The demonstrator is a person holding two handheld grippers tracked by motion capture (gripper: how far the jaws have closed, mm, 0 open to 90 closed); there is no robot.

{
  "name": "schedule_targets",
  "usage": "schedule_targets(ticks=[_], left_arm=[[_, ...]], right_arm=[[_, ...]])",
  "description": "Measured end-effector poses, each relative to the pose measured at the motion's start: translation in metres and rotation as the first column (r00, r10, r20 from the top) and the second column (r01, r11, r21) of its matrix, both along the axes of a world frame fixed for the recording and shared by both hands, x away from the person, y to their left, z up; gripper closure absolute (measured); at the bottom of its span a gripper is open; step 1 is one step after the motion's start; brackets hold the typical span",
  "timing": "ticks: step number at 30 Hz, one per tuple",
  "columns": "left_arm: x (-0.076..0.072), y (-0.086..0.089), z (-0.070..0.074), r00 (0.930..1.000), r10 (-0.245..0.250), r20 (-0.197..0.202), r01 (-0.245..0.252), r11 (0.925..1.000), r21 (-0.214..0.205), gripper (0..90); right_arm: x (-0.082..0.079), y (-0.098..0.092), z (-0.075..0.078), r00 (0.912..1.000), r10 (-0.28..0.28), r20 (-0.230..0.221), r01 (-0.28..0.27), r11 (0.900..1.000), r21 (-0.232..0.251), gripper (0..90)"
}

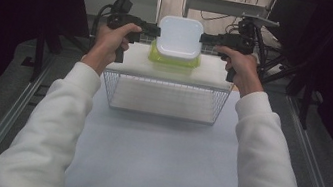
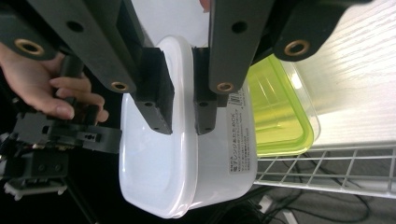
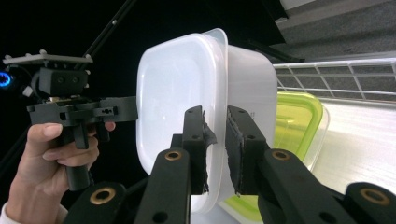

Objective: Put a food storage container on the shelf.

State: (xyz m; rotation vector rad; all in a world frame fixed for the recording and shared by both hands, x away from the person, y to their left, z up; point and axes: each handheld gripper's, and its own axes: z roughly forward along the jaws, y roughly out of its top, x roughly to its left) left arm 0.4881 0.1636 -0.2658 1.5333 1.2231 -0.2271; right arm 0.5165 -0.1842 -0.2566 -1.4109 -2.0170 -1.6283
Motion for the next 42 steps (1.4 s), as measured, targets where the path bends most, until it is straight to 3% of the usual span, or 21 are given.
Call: schedule_targets(ticks=[7, 15, 20, 27, 30, 33, 37, 42], left_arm=[[0.012, 0.001, -0.004, 0.9990, 0.017, -0.042, -0.018, 0.9992, -0.034, 76.1], [0.025, 0.004, -0.011, 0.9965, 0.027, -0.079, -0.034, 0.9957, -0.086, 74.9], [0.028, 0.005, -0.015, 0.9961, 0.026, -0.085, -0.034, 0.9951, -0.093, 73.9], [0.026, 0.005, -0.015, 0.9972, 0.024, -0.071, -0.031, 0.9952, -0.093, 73.6], [0.024, 0.003, -0.015, 0.9991, 0.020, -0.037, -0.023, 0.9968, -0.077, 69.6], [0.019, 0.002, -0.011, 0.9990, 0.026, 0.036, -0.024, 0.9987, -0.045, 56.0], [0.011, 0.003, -0.007, 0.9943, 0.026, 0.103, -0.025, 0.9996, -0.008, 44.9], [-0.004, 0.005, -0.006, 0.9880, 0.027, 0.152, -0.031, 0.9991, 0.028, 34.5]], right_arm=[[0.012, -0.001, -0.008, 0.9974, -0.028, -0.067, 0.032, 0.9978, 0.058, 76.0], [0.022, 0.001, -0.010, 0.9924, -0.048, -0.113, 0.056, 0.9961, 0.068, 73.9], [0.027, 0.001, -0.014, 0.9890, -0.048, -0.140, 0.061, 0.9947, 0.083, 72.6], [0.027, 0.001, -0.015, 0.9891, -0.052, -0.138, 0.063, 0.9947, 0.081, 72.5], [0.025, 0.002, -0.013, 0.9922, -0.064, -0.107, 0.071, 0.9956, 0.061, 66.5], [0.022, 0.000, -0.010, 0.9958, -0.084, -0.036, 0.085, 0.9960, 0.027, 55.7], [0.015, -0.003, -0.003, 0.9959, -0.085, 0.030, 0.085, 0.9963, 0.010, 47.5], [0.003, -0.005, 0.002, 0.9930, -0.066, 0.098, 0.067, 0.9977, -0.010, 42.2]])
